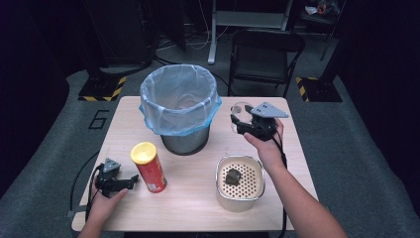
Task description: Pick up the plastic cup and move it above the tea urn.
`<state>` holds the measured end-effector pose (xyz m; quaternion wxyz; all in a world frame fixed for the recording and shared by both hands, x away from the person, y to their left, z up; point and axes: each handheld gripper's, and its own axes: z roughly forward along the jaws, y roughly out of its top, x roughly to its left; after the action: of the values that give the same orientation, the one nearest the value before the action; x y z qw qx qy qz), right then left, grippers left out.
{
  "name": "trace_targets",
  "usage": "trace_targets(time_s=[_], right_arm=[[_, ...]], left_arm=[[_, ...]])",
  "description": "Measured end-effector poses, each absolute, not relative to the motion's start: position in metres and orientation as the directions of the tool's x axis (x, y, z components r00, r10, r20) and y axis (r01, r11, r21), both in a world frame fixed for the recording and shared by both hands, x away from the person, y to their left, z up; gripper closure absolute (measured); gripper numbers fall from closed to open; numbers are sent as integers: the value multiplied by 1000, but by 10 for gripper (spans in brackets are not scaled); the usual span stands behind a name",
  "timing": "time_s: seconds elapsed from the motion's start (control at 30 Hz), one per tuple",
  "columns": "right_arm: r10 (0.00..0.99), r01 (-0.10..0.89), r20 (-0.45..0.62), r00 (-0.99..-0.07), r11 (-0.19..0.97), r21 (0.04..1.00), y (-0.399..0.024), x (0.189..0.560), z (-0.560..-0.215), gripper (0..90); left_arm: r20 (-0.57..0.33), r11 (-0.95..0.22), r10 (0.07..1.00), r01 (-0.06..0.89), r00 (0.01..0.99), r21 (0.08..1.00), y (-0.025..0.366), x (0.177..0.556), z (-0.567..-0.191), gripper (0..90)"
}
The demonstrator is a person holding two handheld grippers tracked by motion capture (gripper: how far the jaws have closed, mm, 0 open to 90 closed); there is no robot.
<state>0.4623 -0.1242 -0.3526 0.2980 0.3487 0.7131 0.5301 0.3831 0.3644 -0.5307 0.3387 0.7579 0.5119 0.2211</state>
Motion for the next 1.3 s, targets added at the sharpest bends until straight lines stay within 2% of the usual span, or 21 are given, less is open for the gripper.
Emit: trace_targets(time_s=[0.13, 0.5, 0.7, 0.9, 1.03, 1.3], right_arm=[[799, 214, 53, -599, 96, 972, -128, 470, -346, 368], [728, 201, 101, -678, 51, 978, -137, 458, -316, 375], [695, 142, 30, -719, 105, 984, -125, 442, -278, 372], [665, 177, 78, -743, 83, 981, -100, 439, -232, 371], [652, 144, 44, -757, 100, 984, -76, 448, -199, 368], [659, 119, -15, -752, 158, 980, -31, 477, -186, 358]], left_arm=[[-12, -246, 926, 626, 378, 740, 364, 383, -531, 114], [-13, -244, 926, 627, 377, 740, 364, 383, -531, 114], [-13, -245, 926, 627, 377, 740, 364, 383, -531, 114], [-15, -241, 927, 627, 374, 741, 364, 383, -531, 113], [-17, -240, 927, 629, 374, 740, 364, 383, -531, 113], [-18, -246, 925, 635, 379, 733, 364, 382, -530, 110]])
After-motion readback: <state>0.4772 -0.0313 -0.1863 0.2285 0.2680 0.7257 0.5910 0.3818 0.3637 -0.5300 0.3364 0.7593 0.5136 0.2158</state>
